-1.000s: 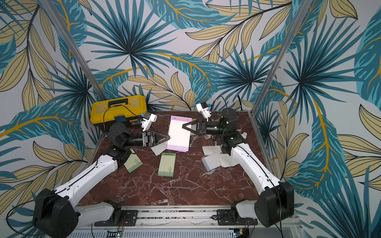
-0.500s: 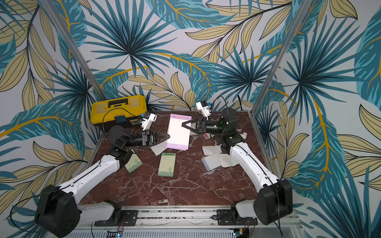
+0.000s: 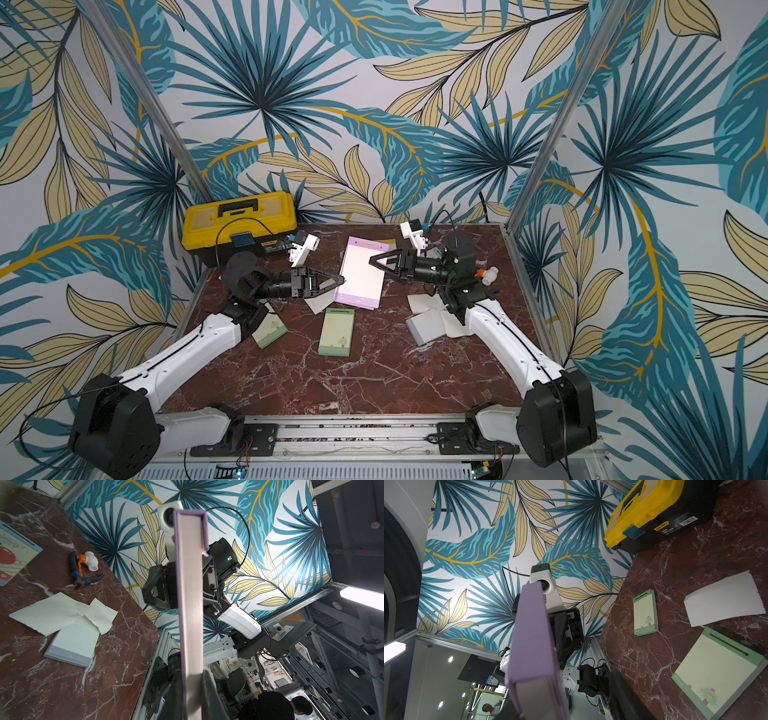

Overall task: Tear off pages from different memo pads
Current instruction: Place the memo pad at the center of the board.

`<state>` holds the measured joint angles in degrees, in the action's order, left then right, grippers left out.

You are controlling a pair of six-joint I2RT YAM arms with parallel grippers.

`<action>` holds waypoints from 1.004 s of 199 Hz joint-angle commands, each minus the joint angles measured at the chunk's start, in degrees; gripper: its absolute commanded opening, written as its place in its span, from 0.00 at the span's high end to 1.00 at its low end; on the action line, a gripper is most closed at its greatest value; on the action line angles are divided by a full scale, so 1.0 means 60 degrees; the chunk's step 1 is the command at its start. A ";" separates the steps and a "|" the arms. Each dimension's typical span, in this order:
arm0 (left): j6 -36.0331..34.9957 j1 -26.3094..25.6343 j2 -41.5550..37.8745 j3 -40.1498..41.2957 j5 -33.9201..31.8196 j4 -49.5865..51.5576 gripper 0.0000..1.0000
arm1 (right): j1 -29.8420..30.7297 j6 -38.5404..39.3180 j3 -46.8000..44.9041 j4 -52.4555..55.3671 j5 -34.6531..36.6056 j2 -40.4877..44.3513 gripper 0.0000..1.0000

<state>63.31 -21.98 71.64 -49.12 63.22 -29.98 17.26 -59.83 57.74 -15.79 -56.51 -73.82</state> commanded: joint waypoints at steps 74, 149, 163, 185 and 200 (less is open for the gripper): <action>-0.4393 -0.0110 0.0553 -0.1203 -0.3010 0.7195 1.00 | 0.0010 0.3169 -0.0833 0.7269 0.4561 0.1578 0.36; -0.3939 -0.1843 0.4824 -0.2686 -0.3085 0.7477 1.00 | 0.0012 0.4831 -0.0631 0.9684 0.5459 0.0655 0.36; -0.3860 -0.2039 0.5416 -0.3007 -0.3014 0.7413 1.00 | 0.0017 0.5066 -0.0471 0.9962 0.5618 0.0396 0.36; -0.3824 -0.2199 0.6087 -0.3493 -0.2892 0.7559 1.00 | 0.0024 0.5867 -0.0267 1.0354 0.5956 0.0028 0.36; -0.3881 -0.2269 0.6421 -0.3765 -0.2854 0.8060 1.00 | 0.0039 0.6658 -0.0248 1.0387 0.6022 -0.0137 0.36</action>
<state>40.34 -35.11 108.77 -67.96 44.88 15.97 17.26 -28.38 55.22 42.74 -23.07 -73.38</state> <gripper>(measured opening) 0.149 0.641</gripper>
